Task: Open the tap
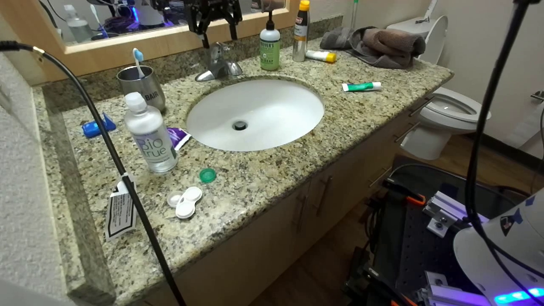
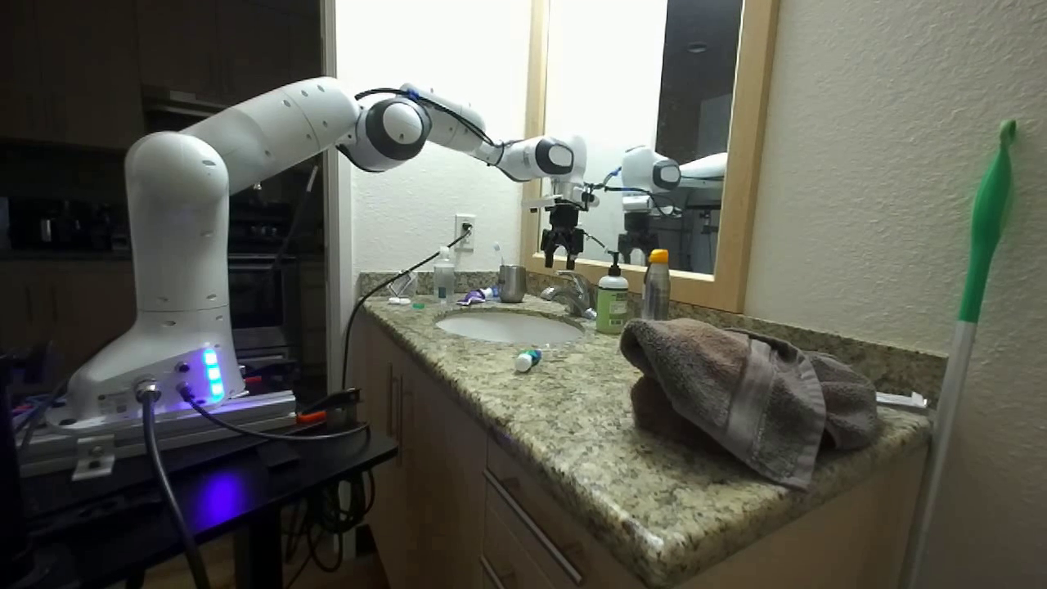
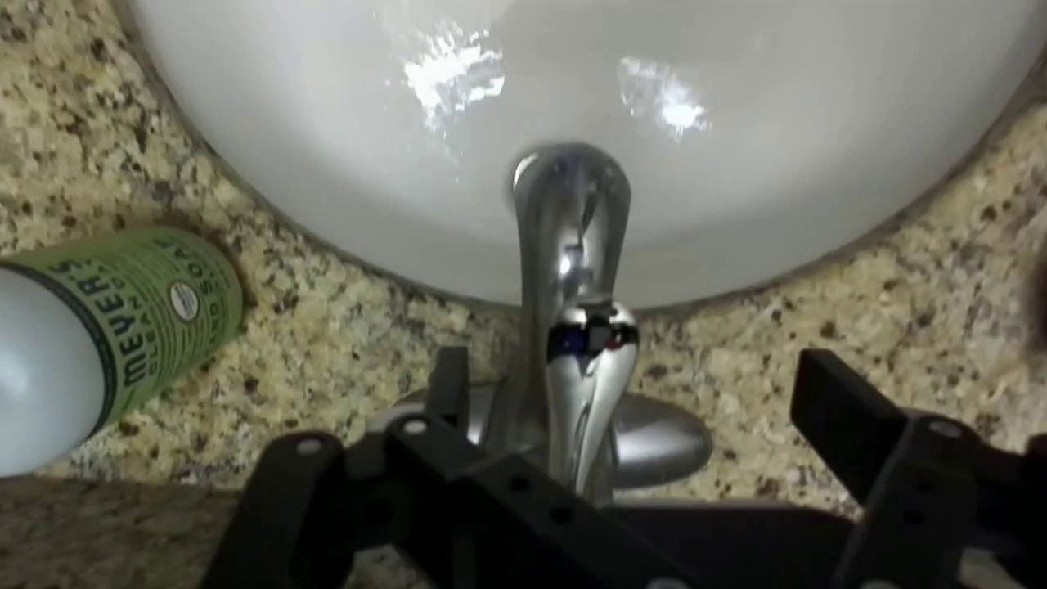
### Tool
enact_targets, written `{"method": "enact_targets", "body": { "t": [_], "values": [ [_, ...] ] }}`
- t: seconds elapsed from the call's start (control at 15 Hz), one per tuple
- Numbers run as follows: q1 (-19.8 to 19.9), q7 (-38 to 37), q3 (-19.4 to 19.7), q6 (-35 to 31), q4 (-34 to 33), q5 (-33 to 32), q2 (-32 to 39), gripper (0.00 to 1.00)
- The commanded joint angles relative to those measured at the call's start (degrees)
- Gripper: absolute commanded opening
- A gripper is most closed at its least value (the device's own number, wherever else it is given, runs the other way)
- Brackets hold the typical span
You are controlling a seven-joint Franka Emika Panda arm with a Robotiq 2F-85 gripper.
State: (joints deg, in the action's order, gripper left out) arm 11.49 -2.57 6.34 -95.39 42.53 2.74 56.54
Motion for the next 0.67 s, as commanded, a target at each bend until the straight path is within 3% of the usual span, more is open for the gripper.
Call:
{"method": "enact_targets", "body": {
  "t": [0.0, 0.6],
  "values": [
    [0.17, -0.78, 0.15, -1.98, -0.56, -0.07, 0.57, 1.00],
    [0.72, -3.41, 1.64, -2.74, -0.88, -0.61, 2.21, 1.00]
  ]
}}
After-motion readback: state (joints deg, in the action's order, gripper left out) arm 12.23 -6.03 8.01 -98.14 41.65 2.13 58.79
